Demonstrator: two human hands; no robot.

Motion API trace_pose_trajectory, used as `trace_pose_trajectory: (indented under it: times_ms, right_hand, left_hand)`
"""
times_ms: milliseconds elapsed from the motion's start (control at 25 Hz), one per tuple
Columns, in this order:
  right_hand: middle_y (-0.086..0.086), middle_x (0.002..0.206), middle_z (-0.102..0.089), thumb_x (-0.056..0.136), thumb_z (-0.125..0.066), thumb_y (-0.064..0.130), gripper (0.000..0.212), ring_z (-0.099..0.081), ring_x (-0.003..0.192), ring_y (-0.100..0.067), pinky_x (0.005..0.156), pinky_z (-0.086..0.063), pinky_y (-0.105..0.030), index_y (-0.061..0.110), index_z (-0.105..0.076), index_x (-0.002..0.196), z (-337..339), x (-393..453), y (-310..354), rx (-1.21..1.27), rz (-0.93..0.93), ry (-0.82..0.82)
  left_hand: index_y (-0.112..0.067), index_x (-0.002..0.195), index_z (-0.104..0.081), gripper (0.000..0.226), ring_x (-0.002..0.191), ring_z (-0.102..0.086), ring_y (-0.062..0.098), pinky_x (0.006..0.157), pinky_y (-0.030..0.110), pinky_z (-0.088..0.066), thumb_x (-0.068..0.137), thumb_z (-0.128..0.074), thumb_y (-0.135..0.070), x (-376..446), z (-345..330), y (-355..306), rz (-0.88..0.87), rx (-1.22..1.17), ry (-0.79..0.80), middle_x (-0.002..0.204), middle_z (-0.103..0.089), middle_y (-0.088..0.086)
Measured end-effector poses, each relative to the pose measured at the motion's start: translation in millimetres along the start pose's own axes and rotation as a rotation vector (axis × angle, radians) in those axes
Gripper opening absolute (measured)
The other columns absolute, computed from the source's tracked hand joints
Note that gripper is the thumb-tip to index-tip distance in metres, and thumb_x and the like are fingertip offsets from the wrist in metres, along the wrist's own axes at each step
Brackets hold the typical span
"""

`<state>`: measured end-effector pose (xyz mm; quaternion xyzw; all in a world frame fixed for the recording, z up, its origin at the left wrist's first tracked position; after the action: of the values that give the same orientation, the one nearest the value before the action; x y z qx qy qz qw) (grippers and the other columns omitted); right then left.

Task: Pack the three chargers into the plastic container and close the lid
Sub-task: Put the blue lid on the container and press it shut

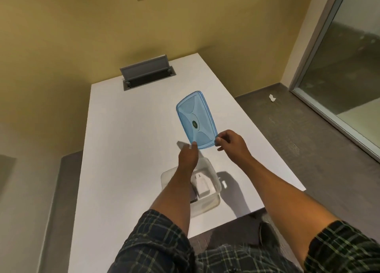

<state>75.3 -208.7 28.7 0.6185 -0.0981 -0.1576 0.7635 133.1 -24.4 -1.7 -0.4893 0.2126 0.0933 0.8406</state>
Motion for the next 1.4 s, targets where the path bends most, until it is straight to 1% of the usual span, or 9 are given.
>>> trace_pose_trajectory:
  times_ms: [80, 200, 400, 520, 680, 840, 1000, 1280, 1400]
  right_hand:
    - [-0.013, 0.09, -0.073, 0.097, -0.063, 0.008, 0.009, -0.073, 0.082, -0.023, 0.067, -0.06, -0.025, 0.001, -0.065, 0.101, -15.4, -2.4, -0.7, 0.144, -0.044, 0.054]
    - [-0.02, 0.089, -0.072, 0.096, -0.062, 0.001, 0.006, -0.074, 0.081, -0.024, 0.07, -0.061, -0.028, -0.004, -0.064, 0.098, -36.4, -8.5, -2.9, 0.313, -0.085, 0.155]
    - [-0.022, 0.088, -0.075, 0.086, -0.077, 0.007, 0.008, -0.075, 0.083, -0.027, 0.073, -0.06, -0.029, 0.002, -0.071, 0.088, -70.9, -21.6, -4.2, 0.3, -0.123, 0.435]
    - [-0.014, 0.086, -0.078, 0.081, -0.084, 0.023, 0.013, -0.075, 0.083, -0.021, 0.072, -0.059, -0.028, 0.011, -0.078, 0.082, -75.7, -24.5, -5.1, 0.173, -0.108, 0.452]
    - [-0.012, 0.094, -0.078, 0.085, -0.076, 0.043, 0.039, -0.074, 0.084, -0.025, 0.072, -0.057, -0.031, 0.007, -0.077, 0.098, -64.0, -27.4, -20.4, 0.207, -0.252, 0.368]
    - [-0.02, 0.087, -0.074, 0.078, -0.08, 0.051, 0.052, -0.066, 0.057, -0.027, 0.048, -0.047, -0.027, 0.007, -0.07, 0.105, -47.1, -28.8, -35.2, 0.29, -0.377, 0.263]
    - [-0.011, 0.069, -0.071, 0.075, -0.081, 0.054, 0.057, -0.06, 0.041, -0.026, 0.038, -0.036, -0.023, 0.001, -0.069, 0.093, -38.8, -26.1, -44.1, 0.018, -0.368, 0.251]
    - [-0.009, 0.065, -0.075, 0.075, -0.079, 0.052, 0.051, -0.073, 0.051, -0.025, 0.039, -0.043, -0.023, 0.005, -0.061, 0.087, -42.6, -29.8, -53.5, -0.377, -0.32, 0.354]
    - [-0.01, 0.064, -0.075, 0.073, -0.082, 0.049, 0.048, -0.072, 0.049, -0.025, 0.042, -0.042, -0.023, 0.01, -0.056, 0.082, -39.7, -28.9, -58.8, -0.426, -0.318, 0.337]
  left_hand:
    - [-0.003, 0.125, -0.059, 0.039, 0.098, -0.072, 0.029, 0.098, 0.045, -0.058, 0.105, -0.047, -0.034, 1.5, 9.7, 15.6, 0.125, -0.334, -0.013, 0.108, -0.069, 0.013]
    - [-0.002, 0.105, -0.064, 0.018, 0.072, -0.069, 0.02, 0.076, 0.031, -0.061, 0.101, -0.058, -0.019, -1.1, 27.7, 35.5, 0.216, -0.669, -0.038, 0.093, -0.07, 0.016]
    - [-0.006, 0.118, -0.066, 0.023, 0.068, -0.06, 0.019, 0.059, 0.022, -0.054, 0.1, -0.054, 0.0, -11.6, 56.1, 53.6, 0.215, -0.842, -0.025, 0.086, -0.065, 0.014]
    - [-0.01, 0.123, -0.065, 0.029, 0.063, -0.055, 0.017, 0.051, 0.019, -0.048, 0.1, -0.052, 0.003, -15.0, 76.3, 59.2, 0.214, -0.863, -0.044, 0.08, -0.063, 0.013]
    - [-0.008, 0.128, -0.065, 0.034, 0.061, -0.055, 0.018, 0.056, 0.026, -0.051, 0.098, -0.052, 0.001, -14.1, 106.2, 73.5, 0.27, -0.811, -0.063, 0.075, -0.06, 0.009]
    - [-0.011, 0.128, -0.065, 0.045, 0.061, -0.053, 0.019, 0.054, 0.026, -0.053, 0.095, -0.043, 0.011, -17.4, 122.5, 87.3, 0.276, -0.593, -0.05, 0.076, -0.059, 0.009]
    - [-0.005, 0.129, -0.067, 0.048, 0.064, -0.054, 0.022, 0.061, 0.03, -0.054, 0.091, -0.044, 0.015, -21.4, 125.1, 96.2, 0.236, -0.411, -0.053, 0.084, -0.064, 0.015]
    - [0.001, 0.13, -0.066, 0.043, 0.081, -0.064, 0.031, 0.092, 0.051, -0.06, 0.088, -0.058, 0.009, -22.0, 124.9, 100.4, 0.138, -0.12, -0.125, 0.112, -0.071, 0.03]
    - [0.0, 0.124, -0.07, 0.037, 0.082, -0.067, 0.03, 0.094, 0.052, -0.059, 0.088, -0.064, 0.002, -24.0, 124.2, 100.9, 0.127, -0.056, -0.141, 0.104, -0.074, 0.031]
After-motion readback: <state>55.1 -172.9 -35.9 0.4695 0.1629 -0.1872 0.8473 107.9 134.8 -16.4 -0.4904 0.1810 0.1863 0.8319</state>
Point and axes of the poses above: each hand's wrist, its own x-axis towards the middle knuckle, its own z-axis out of the back of the hand, y = z × x, the point moved 7 cm from there along x, towards the middle knuckle
